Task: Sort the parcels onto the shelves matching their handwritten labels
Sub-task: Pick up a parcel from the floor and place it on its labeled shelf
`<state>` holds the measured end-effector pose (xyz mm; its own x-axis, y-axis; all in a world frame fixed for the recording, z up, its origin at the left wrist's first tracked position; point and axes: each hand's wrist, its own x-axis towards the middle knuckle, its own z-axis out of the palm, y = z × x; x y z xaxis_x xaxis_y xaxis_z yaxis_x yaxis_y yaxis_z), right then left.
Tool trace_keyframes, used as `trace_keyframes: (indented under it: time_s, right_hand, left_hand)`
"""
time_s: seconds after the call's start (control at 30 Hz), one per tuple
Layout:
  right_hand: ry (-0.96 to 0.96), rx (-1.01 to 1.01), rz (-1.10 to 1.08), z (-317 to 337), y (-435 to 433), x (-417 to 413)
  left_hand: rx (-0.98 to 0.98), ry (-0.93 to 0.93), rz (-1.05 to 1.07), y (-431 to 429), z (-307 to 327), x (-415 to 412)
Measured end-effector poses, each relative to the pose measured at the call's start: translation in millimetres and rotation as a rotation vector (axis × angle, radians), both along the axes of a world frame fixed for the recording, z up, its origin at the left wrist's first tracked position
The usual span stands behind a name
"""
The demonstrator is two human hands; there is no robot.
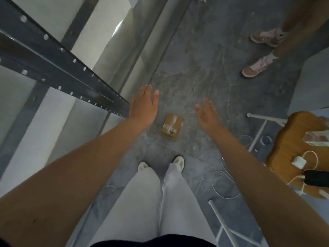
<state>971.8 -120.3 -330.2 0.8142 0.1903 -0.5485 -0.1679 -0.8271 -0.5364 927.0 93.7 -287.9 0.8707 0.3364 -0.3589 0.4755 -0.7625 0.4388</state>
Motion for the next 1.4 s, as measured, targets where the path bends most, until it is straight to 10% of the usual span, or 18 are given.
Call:
trace_keyframes:
  time_s: [0.73,1.03,1.4]
  right_hand:
    - [0.146,-0.140,0.095,-324.6,-0.4,7.5]
    - [0.657,0.303,-0.764,-450.3,20.8,15.3]
    - [0.834,0.524,-0.827,-474.1,30.7,-1.5]
  left_hand:
    - [-0.240,0.295,0.084,1.5,-331.9,3.8]
    - [-0.386,0.415,0.400,-11.8,-465.0,18.5]
    - [-0.541,0.443,0.573,-46.1,-488.7,16.0]
